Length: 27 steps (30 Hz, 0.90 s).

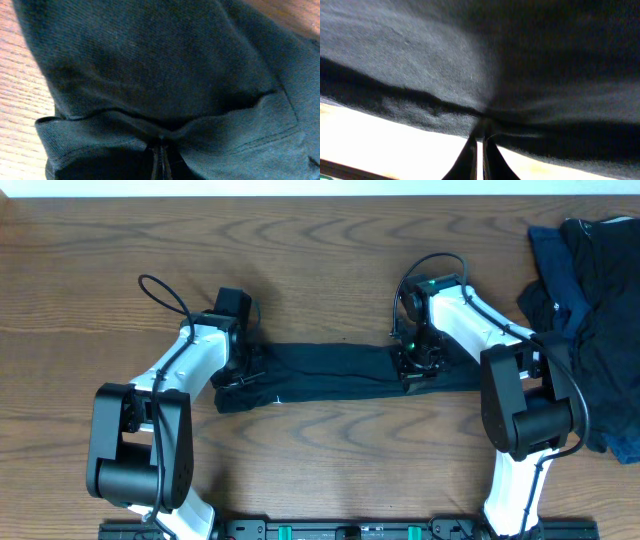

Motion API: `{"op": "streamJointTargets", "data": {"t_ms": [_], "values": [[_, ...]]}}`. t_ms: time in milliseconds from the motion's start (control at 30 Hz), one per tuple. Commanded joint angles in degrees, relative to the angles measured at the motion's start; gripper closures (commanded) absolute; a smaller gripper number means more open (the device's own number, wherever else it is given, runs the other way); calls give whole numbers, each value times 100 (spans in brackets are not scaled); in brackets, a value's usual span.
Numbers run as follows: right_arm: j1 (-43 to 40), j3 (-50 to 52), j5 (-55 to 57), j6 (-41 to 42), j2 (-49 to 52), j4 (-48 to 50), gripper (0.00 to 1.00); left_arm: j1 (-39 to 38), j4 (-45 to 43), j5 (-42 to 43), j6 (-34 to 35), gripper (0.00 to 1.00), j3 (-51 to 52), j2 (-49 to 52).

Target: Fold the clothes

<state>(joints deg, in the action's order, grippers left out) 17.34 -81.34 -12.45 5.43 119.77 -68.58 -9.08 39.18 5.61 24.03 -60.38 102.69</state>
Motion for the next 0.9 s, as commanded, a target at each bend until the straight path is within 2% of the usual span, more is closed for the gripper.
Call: {"op": "streamJointTargets", "data": {"t_ms": [0,100,300,333,400,433,500,600,700,767,867], "values": [[-44,127,-66,105,24,-33,94,15,33,-70,4,94,15,28],[-46,236,-68,140,24,-39,99,15,31,-70,4,94,15,28],[-57,-310,-68,-52,-146,-221,97,17,-15,-70,4,94,15,28],[-57,-463,-66,-155,-179,-273,92,17,-22,-70,4,94,15,28],[-57,-782,-66,-376,-203,-302,67,15,-26,-68,7,94,15,28],[-57,-883,-66,-404,-203,-293,60,15,-26,-68,7,94,15,28],[-55,-1012,-66,-400,-203,-118,54,15,-26,-68,7,94,15,28],[-46,-1082,-153,-315,-203,249,57,15,-24,-68,7,94,15,28],[-44,-1102,-767,-448,-203,551,72,17,2,-66,4,94,9,26],[22,-1102,-1405,-1434,-201,621,73,15,57,-68,4,94,-35,13],[203,-1102,-1652,-2415,-201,601,73,15,81,-66,7,94,-151,-74]]}}
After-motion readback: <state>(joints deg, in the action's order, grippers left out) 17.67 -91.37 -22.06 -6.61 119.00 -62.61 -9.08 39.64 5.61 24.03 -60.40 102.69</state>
